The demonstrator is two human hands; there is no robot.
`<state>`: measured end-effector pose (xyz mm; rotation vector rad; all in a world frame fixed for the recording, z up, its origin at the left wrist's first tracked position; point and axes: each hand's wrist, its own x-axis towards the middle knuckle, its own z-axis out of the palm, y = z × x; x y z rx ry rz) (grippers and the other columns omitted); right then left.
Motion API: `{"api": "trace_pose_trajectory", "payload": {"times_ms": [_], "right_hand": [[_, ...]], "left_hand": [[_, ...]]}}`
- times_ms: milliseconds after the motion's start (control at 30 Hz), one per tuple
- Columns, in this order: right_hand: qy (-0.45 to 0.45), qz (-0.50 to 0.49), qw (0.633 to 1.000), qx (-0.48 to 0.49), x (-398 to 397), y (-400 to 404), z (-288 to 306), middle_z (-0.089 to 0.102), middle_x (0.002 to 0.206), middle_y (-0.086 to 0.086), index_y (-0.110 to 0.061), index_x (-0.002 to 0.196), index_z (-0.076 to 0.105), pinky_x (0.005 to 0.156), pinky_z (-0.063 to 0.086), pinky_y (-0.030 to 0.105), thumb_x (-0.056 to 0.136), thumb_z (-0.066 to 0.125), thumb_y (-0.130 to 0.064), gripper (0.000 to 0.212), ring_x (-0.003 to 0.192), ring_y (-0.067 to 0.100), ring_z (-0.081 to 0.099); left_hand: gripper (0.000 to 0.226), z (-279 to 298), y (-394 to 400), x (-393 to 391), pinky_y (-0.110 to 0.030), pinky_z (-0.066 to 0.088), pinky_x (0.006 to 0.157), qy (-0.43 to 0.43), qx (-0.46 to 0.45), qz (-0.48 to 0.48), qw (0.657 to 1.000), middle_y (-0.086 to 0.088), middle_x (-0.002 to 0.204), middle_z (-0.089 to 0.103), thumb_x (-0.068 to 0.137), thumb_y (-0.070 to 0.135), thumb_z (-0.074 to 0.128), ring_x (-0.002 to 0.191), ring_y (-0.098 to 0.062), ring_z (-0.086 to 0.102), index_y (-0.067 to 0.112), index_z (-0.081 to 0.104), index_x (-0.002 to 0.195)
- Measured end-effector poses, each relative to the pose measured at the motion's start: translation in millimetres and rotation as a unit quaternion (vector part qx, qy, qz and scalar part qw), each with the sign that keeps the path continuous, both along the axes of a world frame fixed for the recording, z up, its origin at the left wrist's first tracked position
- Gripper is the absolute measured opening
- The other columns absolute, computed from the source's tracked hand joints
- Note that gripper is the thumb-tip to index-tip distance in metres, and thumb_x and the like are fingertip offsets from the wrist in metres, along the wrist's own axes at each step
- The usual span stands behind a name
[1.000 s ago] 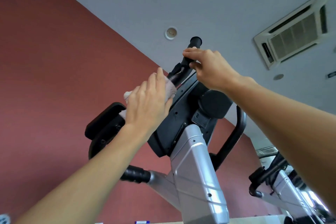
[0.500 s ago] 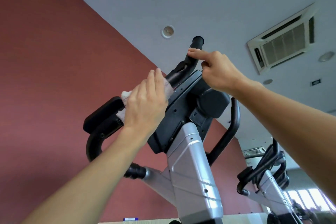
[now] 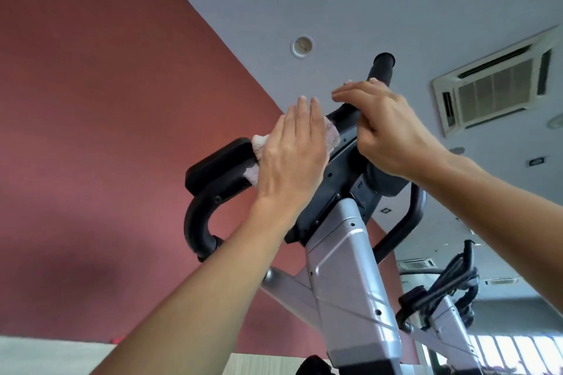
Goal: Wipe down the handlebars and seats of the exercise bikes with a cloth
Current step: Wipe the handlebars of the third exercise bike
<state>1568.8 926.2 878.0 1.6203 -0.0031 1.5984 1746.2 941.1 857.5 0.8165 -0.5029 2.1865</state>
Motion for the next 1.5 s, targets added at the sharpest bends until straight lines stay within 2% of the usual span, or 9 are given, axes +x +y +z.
{"api": "trace_pose_trajectory", "payload": {"times_ms": [133,233,400,600,800,1067,1200,1300,1500], "right_hand": [[0.043,-0.06,0.997,-0.022,23,3,-8,0.059,0.143,0.012,-0.001,0.137,0.058,0.123,0.012,0.031,0.079,0.033,-0.003,0.064,0.138,0.028,0.048],[0.049,-0.076,0.996,-0.021,40,-1,-17,0.057,0.146,0.01,-0.003,0.14,0.056,0.124,0.011,0.032,0.082,0.035,-0.009,0.062,0.143,0.026,0.044],[0.049,-0.062,0.997,0.008,56,3,-19,0.055,0.149,0.009,-0.004,0.143,0.054,0.126,0.011,0.033,0.086,0.033,-0.015,0.062,0.148,0.023,0.037],[0.051,-0.049,0.997,0.008,83,7,-27,0.05,0.154,0.006,-0.007,0.147,0.051,0.126,0.007,0.029,0.086,0.034,-0.018,0.064,0.15,0.018,0.033],[0.048,-0.061,0.997,-0.027,109,5,-34,0.041,0.16,0.005,-0.008,0.152,0.044,0.124,0.013,0.035,0.084,0.023,-0.026,0.073,0.152,0.021,0.028],[0.035,-0.032,0.998,-0.048,117,-4,-37,0.049,0.154,0.006,-0.008,0.147,0.05,0.124,0.016,0.041,0.085,0.026,-0.023,0.069,0.151,0.024,0.03],[0.039,-0.013,0.998,-0.038,118,-4,-39,0.05,0.154,0.006,-0.007,0.147,0.051,0.125,0.013,0.039,0.088,0.027,-0.023,0.066,0.151,0.023,0.03],[0.046,-0.027,0.998,-0.04,117,-7,-40,0.046,0.156,0.006,-0.007,0.149,0.047,0.125,0.015,0.047,0.089,0.028,-0.022,0.065,0.152,0.025,0.027],[0.029,-0.002,0.998,-0.048,125,-9,-43,0.048,0.153,0.008,-0.005,0.147,0.048,0.124,0.017,0.047,0.088,0.032,-0.017,0.062,0.152,0.026,0.028]], "left_hand": [[0.072,-32,13,50,-0.039,0.042,0.117,0.006,-0.001,0.021,1.0,-0.023,0.156,0.043,0.103,0.041,0.056,0.143,-0.031,0.047,-0.005,0.035,0.153],[0.076,-55,23,82,-0.041,0.038,0.119,0.016,0.019,-0.025,0.999,-0.022,0.158,0.04,0.106,0.053,0.047,0.146,-0.03,0.043,-0.005,0.035,0.154],[0.094,-54,27,80,-0.042,0.039,0.119,0.05,0.041,-0.057,0.996,-0.024,0.159,0.038,0.101,0.071,0.037,0.148,-0.031,0.04,-0.007,0.035,0.154],[0.075,-60,26,98,-0.043,0.041,0.117,-0.006,0.033,-0.064,0.997,-0.025,0.156,0.042,0.105,0.051,0.05,0.146,-0.033,0.043,-0.007,0.038,0.152],[0.076,-89,12,140,-0.05,0.038,0.119,-0.026,0.026,-0.212,0.977,-0.027,0.16,0.034,0.102,0.04,0.065,0.151,-0.035,0.033,-0.012,0.037,0.15],[0.074,-64,35,115,-0.044,0.032,0.122,-0.038,0.094,-0.101,0.99,-0.026,0.161,0.034,0.105,0.045,0.053,0.153,-0.033,0.029,-0.009,0.035,0.153],[0.077,-82,28,140,-0.045,0.032,0.123,-0.068,0.104,-0.17,0.978,-0.027,0.161,0.032,0.1,0.035,0.068,0.154,-0.034,0.027,-0.011,0.034,0.152],[0.078,-92,23,145,-0.05,0.03,0.123,-0.038,0.097,-0.214,0.971,-0.03,0.162,0.028,0.099,0.026,0.071,0.154,-0.038,0.024,-0.014,0.031,0.152],[0.07,-68,33,118,-0.047,0.027,0.124,-0.027,0.098,-0.088,0.991,-0.029,0.161,0.03,0.103,0.029,0.061,0.154,-0.037,0.025,-0.01,0.034,0.153]]}}
